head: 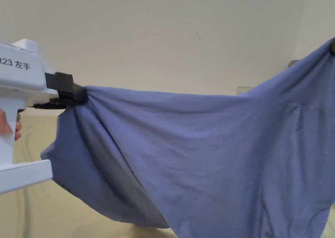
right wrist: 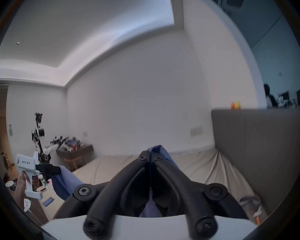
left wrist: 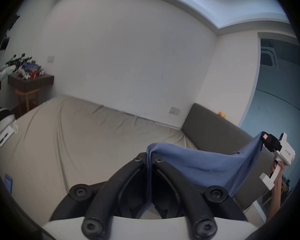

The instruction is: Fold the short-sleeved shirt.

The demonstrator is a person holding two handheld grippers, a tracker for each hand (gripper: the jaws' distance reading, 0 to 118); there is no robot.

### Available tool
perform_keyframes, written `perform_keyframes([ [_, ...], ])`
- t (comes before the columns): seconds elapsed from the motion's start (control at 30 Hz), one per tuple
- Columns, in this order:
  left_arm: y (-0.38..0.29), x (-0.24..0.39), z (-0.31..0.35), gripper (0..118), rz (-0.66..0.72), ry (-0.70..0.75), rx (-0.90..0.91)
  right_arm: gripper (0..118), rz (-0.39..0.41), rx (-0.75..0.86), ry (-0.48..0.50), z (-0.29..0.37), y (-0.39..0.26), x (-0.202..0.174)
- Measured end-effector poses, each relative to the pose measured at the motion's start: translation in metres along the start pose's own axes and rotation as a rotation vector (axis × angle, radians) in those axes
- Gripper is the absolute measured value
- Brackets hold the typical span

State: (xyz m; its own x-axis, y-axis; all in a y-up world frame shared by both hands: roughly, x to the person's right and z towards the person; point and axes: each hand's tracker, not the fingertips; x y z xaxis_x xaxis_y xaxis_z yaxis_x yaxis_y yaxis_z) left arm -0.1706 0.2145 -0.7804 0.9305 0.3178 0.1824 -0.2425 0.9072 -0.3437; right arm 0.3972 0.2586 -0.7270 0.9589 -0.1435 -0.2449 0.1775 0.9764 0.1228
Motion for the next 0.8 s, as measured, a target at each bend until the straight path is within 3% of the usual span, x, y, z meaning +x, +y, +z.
perform_keyframes([
  [0.03,0.015,0.007,0.004,4,0.004,-0.003,0.015,0,0.035,0.042,0.023,0.004,0.019,-0.003],
  [0.07,0.029,0.014,0.008,4,-0.006,-0.009,0.036,0,-0.044,0.019,-0.004,0.002,0.026,0.004],
  [0.1,0.043,0.022,0.012,4,-0.035,-0.009,0.063,0,0.040,0.089,0.000,0.003,0.046,-0.002],
  [0.17,0.059,0.037,0.018,4,-0.103,0.022,0.097,0,0.040,0.129,-0.037,0.004,0.066,-0.008],
  [0.2,0.065,0.044,0.020,4,-0.136,0.041,0.115,0,0.082,0.156,-0.040,0.002,0.077,-0.008],
  [0.23,0.070,0.049,0.020,4,-0.149,0.059,0.119,0,0.039,0.125,-0.037,-0.002,0.080,-0.009],
  [0.27,0.074,0.051,0.018,3,-0.153,0.056,0.107,0,0.094,0.167,-0.040,-0.003,0.089,-0.012],
  [0.3,0.083,0.048,0.012,3,-0.152,0.053,0.096,0,0.053,0.137,-0.044,-0.008,0.091,-0.011],
  [0.33,0.087,0.047,0.007,3,-0.152,0.051,0.083,0,0.063,0.141,-0.051,-0.012,0.093,-0.015],
  [0.37,0.091,0.047,0.003,3,-0.145,0.058,0.057,0,0.129,0.198,-0.057,-0.014,0.100,-0.016],
  [0.4,0.096,0.046,-0.001,3,-0.148,0.057,0.042,0,0.065,0.147,-0.061,-0.022,0.098,-0.014],
  [0.43,0.100,0.045,-0.007,3,-0.149,0.052,0.042,0,0.115,0.167,-0.072,-0.028,0.103,-0.017],
  [0.67,0.137,0.039,-0.060,3,-0.110,0.062,0.027,0,0.088,0.159,-0.128,-0.098,0.104,-0.010],
  [0.8,0.164,0.039,-0.105,3,-0.142,0.086,0.011,0,0.035,0.226,-0.150,-0.144,0.103,-0.001],
])
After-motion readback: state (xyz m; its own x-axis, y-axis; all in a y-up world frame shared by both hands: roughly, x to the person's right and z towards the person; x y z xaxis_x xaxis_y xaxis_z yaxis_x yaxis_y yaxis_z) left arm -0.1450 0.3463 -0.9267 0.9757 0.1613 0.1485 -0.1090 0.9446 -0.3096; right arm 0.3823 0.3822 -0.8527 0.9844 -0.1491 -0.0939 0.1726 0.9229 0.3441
